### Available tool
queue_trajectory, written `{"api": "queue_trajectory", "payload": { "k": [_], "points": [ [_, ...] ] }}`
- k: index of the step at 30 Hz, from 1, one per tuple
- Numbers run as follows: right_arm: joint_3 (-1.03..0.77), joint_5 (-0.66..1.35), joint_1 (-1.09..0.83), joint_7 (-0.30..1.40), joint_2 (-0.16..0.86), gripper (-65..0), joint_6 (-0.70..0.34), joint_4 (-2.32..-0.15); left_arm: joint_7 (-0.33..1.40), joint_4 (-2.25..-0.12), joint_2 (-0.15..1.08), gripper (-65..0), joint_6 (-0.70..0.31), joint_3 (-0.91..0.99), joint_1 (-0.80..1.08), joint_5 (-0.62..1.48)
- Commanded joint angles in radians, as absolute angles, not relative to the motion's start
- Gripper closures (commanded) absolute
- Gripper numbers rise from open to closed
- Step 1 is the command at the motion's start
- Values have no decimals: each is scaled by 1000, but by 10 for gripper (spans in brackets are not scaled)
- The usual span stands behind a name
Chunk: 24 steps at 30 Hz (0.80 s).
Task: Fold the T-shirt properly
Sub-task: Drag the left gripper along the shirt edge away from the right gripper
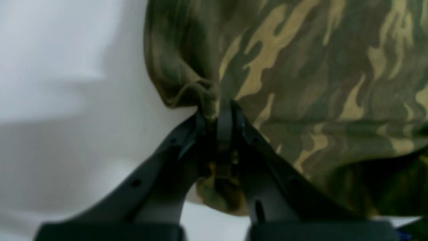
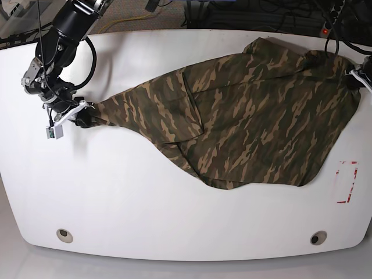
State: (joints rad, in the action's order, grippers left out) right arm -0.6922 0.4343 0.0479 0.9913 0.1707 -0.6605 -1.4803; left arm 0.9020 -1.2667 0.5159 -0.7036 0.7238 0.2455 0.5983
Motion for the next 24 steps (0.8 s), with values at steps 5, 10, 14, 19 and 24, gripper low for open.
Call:
{"api": "queue_trajectory", "payload": {
  "k": [5,10,14,19,24],
  "points": [
    [-763,444,94,998,194,0,-664,-1497,891,-1455,496,-1,-698,792,349,591],
    [-762,444,116,998,211,0,-654,-1497,891,-1541,464,-3,-698,796,384,590],
    [-760,438,122,998,214,0,-653,-1497,892,-1570,450,-4,-698,796,386,588],
    [-759,438,122,998,214,0,-653,-1497,990,-1575,456,-60,-698,746,381,590],
    [-759,438,119,998,205,0,-654,-1497,1038,-1646,455,-390,-698,750,380,590]
  ]
}}
